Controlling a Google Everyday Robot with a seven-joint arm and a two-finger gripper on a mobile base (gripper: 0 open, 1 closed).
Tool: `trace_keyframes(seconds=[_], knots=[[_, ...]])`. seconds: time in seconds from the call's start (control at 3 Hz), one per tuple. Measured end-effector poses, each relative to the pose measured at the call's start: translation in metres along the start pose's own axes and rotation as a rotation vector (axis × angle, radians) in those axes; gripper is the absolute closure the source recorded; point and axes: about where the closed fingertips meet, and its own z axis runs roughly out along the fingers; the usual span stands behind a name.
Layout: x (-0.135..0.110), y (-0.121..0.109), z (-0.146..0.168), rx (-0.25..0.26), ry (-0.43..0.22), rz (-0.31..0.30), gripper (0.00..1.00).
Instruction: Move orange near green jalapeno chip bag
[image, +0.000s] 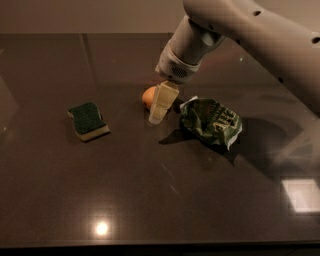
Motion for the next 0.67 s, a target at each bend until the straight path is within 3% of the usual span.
trace_keyframes(seconds=[0.67], knots=[[0.002,-0.021,0.024,0.003,0.009,0.0,0.0]])
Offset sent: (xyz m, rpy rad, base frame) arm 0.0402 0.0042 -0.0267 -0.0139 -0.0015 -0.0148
